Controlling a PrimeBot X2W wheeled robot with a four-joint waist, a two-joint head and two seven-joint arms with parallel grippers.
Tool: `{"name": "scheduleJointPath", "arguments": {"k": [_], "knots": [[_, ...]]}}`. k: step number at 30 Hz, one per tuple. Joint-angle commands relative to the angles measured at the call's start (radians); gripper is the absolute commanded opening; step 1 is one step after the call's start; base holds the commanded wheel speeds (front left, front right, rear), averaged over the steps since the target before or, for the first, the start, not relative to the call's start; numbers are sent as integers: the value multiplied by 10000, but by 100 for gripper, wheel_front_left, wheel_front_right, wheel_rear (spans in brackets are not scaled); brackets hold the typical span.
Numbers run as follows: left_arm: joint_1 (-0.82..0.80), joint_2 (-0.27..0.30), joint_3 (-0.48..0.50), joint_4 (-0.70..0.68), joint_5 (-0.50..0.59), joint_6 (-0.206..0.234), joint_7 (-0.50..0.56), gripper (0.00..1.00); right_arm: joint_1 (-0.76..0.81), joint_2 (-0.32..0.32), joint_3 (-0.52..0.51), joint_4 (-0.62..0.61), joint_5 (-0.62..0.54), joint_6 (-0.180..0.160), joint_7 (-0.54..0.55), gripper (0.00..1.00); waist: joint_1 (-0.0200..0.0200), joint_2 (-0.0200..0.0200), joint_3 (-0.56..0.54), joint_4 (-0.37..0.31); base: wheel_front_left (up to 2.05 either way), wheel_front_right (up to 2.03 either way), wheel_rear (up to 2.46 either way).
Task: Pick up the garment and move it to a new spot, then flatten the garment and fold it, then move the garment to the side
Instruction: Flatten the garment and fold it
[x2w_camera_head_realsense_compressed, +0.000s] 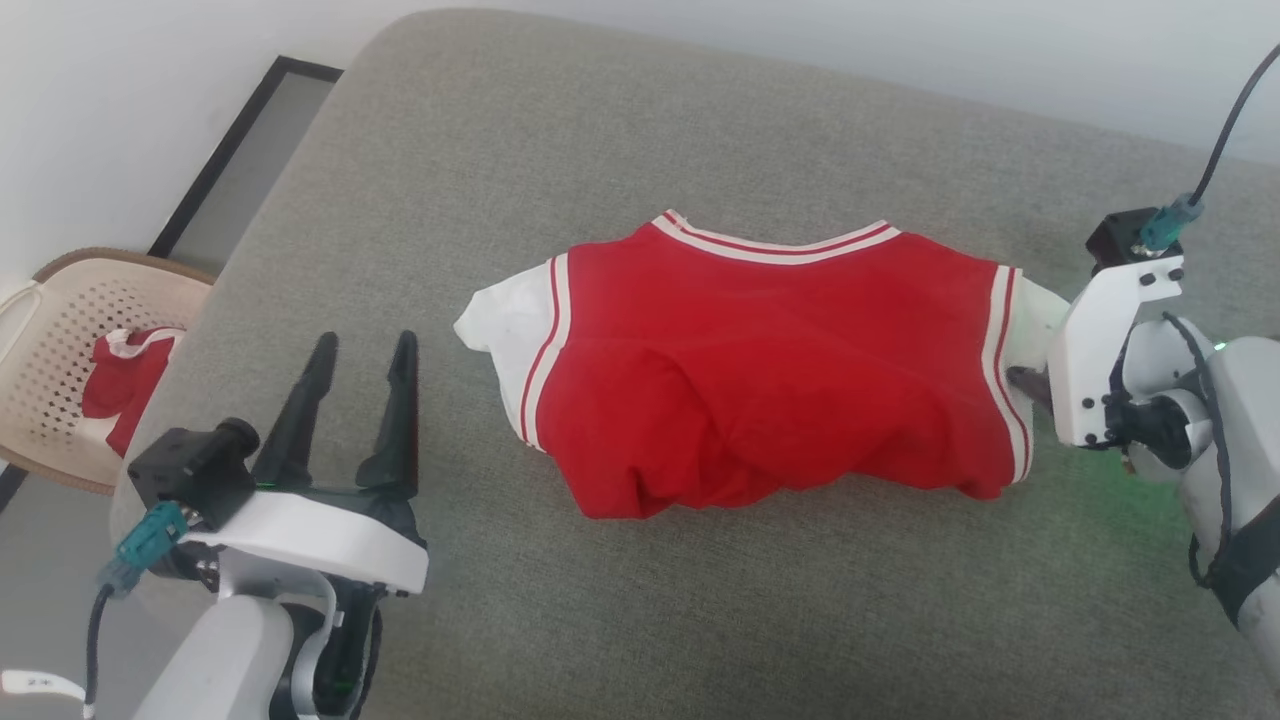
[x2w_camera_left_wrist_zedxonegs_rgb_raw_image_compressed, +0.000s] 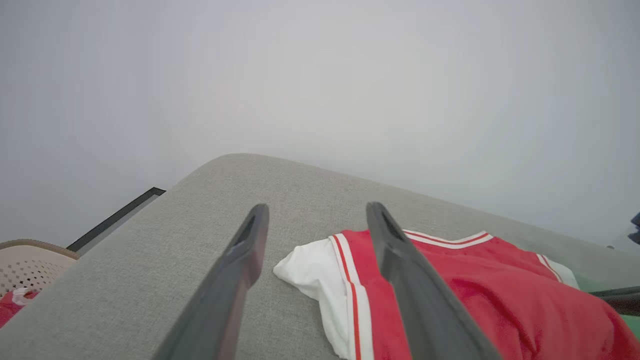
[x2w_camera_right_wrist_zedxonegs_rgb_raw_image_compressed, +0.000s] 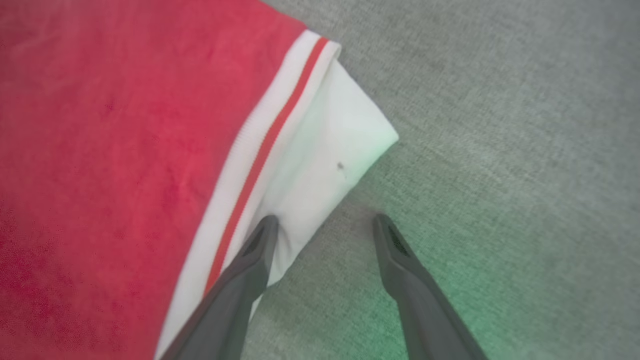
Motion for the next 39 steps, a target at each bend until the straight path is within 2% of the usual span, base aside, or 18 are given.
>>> {"name": "scheduleJointPath", "arguments": {"k": [1,2,7,12,19,24,27,31,34,36,37,39], "knots": [[162,-132,88,-86,-55,-124,-163,100,180,131,29,354,-55,-20,218,3,0,-1,54,58,0,0,0],[167,-170,134,-107,-36,-142,-198,100,127,119,-1,404,-85,-19,185,0,0,-1,68,67,0,0,0],[379,-402,306,-259,78,-235,-340,100,-49,-42,-15,340,7,-20,156,0,0,-1,51,14,0,0,0],[625,-384,551,-366,213,-293,-387,100,-9,-334,-41,-222,376,-20,271,0,0,-1,-150,-256,0,0,0],[957,-247,787,-595,319,-219,-407,100,303,-1136,-198,-1308,667,-20,610,0,0,-1,-373,-690,0,0,0],[1159,-123,905,-750,324,-186,-411,100,768,-1904,-721,-1995,704,-19,998,0,0,-1,-451,-947,0,0,0],[1177,-66,943,-828,247,-224,-405,100,1171,-2102,-1116,-2230,734,-19,1094,0,0,-1,-457,-1046,0,0,0],[1177,-3,955,-835,170,-267,-338,100,1602,-1844,-1646,-2083,712,-19,941,0,0,-1,-420,-1122,0,0,0],[989,31,894,-771,119,-364,-250,100,1793,-1419,-1977,-1709,542,-19,622,0,0,-1,-367,-1137,0,0,0],[891,34,879,-748,71,-415,-186,100,1805,-1226,-2010,-1563,476,-19,544,55,0,-1,-366,-1153,0,0,0],[880,117,843,-718,118,-436,-123,100,1802,-1171,-2015,-1510,407,-19,486,100,0,-1,-374,-1176,0,0,0],[788,166,831,-707,33,-479,30,100,1763,-1060,-2049,-1435,390,-19,438,100,0,-1,-411,-1250,0,0,0]]}}
